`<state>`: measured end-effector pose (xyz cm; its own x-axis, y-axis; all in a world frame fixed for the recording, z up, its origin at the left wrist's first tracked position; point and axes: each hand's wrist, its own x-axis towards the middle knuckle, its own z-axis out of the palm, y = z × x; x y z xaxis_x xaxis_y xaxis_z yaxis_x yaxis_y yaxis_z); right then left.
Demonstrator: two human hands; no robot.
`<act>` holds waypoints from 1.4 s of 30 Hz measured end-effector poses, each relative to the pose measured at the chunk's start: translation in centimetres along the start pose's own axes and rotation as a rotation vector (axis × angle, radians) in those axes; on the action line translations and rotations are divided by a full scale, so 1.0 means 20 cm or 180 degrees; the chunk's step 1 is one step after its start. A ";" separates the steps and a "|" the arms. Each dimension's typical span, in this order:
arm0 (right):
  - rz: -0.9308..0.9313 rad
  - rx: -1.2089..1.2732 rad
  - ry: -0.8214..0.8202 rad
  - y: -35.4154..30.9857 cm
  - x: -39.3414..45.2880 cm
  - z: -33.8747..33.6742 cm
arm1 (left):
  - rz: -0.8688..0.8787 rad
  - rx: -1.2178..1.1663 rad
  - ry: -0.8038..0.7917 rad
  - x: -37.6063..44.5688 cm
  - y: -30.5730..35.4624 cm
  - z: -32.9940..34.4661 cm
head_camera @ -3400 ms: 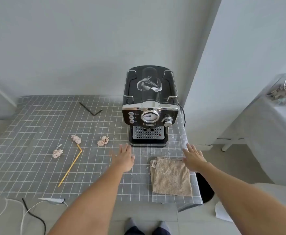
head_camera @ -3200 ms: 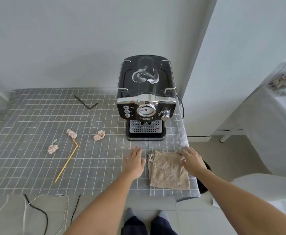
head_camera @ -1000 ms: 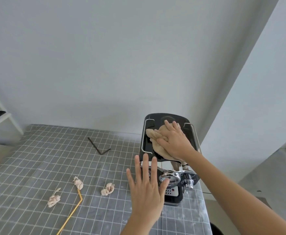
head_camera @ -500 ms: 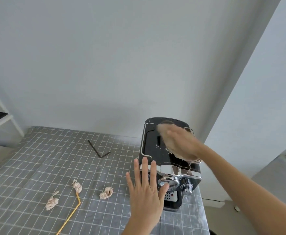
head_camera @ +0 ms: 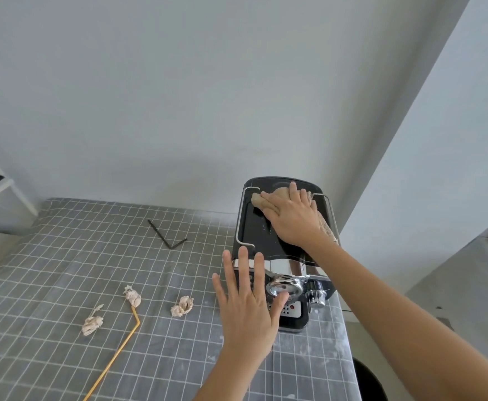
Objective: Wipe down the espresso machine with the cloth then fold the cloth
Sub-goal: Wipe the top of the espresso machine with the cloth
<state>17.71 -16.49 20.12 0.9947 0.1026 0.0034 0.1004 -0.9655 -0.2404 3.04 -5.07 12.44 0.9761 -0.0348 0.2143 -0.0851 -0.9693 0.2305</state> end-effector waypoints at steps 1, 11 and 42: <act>-0.0141 0.0039 -0.0063 0.01 -0.05 0.00 | 0.0001 -0.0008 0.0002 0.00 0.00 0.00; -0.0297 0.0236 -0.0233 0.09 0.10 -0.05 | 0.0039 0.0022 0.0023 0.01 -0.01 -0.03; 0.0719 0.2843 0.0654 0.11 -0.31 -0.13 | 0.0164 -0.0074 0.0037 0.00 -0.04 -0.01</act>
<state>11.86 -19.93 22.17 0.9815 -0.1909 0.0166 -0.0639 -0.4077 -0.9109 3.02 -4.23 12.51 0.9680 -0.0817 0.2375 -0.1401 -0.9604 0.2409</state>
